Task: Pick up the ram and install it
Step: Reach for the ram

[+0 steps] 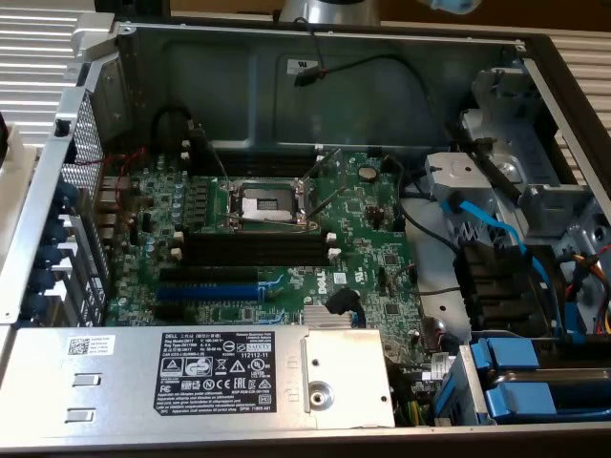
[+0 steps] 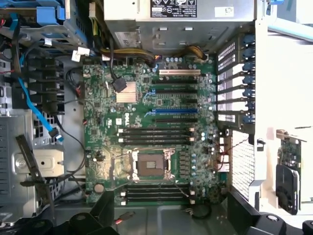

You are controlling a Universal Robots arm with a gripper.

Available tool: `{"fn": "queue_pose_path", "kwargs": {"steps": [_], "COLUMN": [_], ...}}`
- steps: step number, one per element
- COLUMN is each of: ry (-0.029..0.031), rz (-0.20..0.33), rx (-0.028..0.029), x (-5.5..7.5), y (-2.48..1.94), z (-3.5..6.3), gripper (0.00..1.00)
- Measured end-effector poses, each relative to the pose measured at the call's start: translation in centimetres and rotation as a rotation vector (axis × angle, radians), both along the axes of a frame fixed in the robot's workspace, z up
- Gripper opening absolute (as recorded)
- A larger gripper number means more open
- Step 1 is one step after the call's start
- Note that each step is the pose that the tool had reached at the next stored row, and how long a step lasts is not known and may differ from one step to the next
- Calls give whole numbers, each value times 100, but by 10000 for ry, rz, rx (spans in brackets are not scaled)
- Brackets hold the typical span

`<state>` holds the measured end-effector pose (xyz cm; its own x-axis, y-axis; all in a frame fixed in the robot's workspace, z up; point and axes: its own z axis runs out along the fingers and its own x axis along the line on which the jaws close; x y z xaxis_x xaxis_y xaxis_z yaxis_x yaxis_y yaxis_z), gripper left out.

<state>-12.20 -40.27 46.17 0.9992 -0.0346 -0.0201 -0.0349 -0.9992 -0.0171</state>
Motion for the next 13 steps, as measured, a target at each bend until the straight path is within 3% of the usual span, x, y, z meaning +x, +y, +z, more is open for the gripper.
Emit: {"fn": "queue_pose_path", "kwargs": {"steps": [4,8,9,13], "ry": [-20,-114,-156,-421], "rz": [0,1,1,1], "rx": [-1,-1,-2,-1], "x": [-124,-233,-257,-365], "y": [1,0,1,0], "z": [131,183,185,184], "gripper": [99,99,99,99]}}
